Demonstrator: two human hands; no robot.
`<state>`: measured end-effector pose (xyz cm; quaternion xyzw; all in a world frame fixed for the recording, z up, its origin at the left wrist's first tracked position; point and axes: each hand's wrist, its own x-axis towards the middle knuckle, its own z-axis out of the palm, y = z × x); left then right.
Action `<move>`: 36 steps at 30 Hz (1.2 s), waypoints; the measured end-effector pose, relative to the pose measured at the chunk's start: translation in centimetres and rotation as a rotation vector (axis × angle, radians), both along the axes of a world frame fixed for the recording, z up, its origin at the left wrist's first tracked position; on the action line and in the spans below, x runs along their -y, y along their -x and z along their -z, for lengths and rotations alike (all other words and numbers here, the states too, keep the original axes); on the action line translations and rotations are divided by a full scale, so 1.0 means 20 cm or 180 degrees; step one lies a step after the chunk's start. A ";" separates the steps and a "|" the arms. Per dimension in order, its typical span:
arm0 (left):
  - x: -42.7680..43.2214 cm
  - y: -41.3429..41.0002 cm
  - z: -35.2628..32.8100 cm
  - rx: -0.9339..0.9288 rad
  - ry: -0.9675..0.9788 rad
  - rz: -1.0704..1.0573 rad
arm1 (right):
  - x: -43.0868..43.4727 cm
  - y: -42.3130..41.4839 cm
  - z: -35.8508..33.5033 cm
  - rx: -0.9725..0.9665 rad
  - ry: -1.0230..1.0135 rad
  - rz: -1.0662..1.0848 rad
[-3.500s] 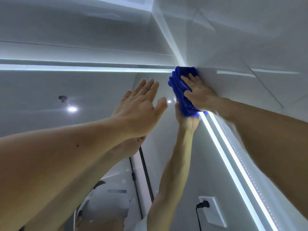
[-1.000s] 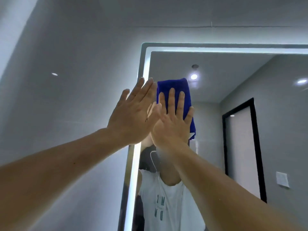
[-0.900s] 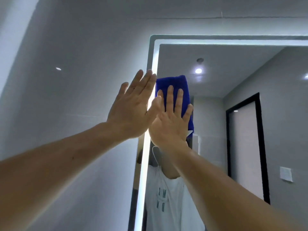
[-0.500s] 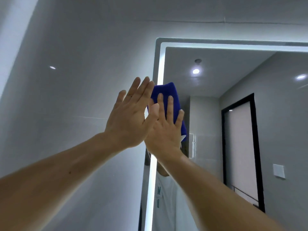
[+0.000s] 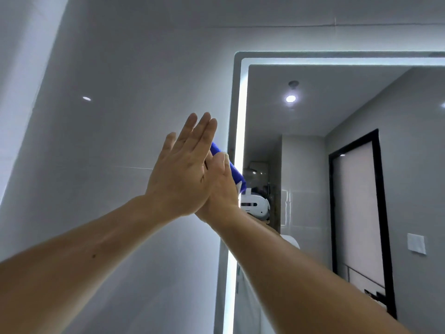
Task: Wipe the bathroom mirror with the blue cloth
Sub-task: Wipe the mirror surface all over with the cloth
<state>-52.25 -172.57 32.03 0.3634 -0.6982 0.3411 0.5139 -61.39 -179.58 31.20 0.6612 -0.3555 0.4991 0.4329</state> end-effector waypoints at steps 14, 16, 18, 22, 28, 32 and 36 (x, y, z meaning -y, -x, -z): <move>0.08 0.10 0.07 -0.0097 -0.0148 0.0358 | -0.01 0.14 0.28 -0.0273 -0.0038 0.1195; 0.08 0.11 0.07 -0.0134 -0.0157 0.0361 | -0.02 0.15 0.28 -0.0228 0.0002 0.1239; 0.08 0.11 0.06 -0.0163 -0.0165 0.0353 | -0.02 0.16 0.28 -0.0235 0.0015 0.1257; 0.08 0.11 0.09 -0.0094 -0.0159 0.0302 | -0.02 0.22 0.28 -0.0314 -0.0034 0.1321; 0.11 0.13 0.14 -0.0093 -0.0051 0.0282 | -0.07 0.43 0.26 -0.0028 -0.0015 0.1502; 0.10 0.19 0.15 -0.0021 -0.0051 0.0061 | -0.15 0.67 0.24 0.0194 -0.0046 0.1491; 0.07 0.31 0.15 0.0028 -0.0092 0.0025 | -0.21 0.85 0.24 0.0236 -0.0044 0.1491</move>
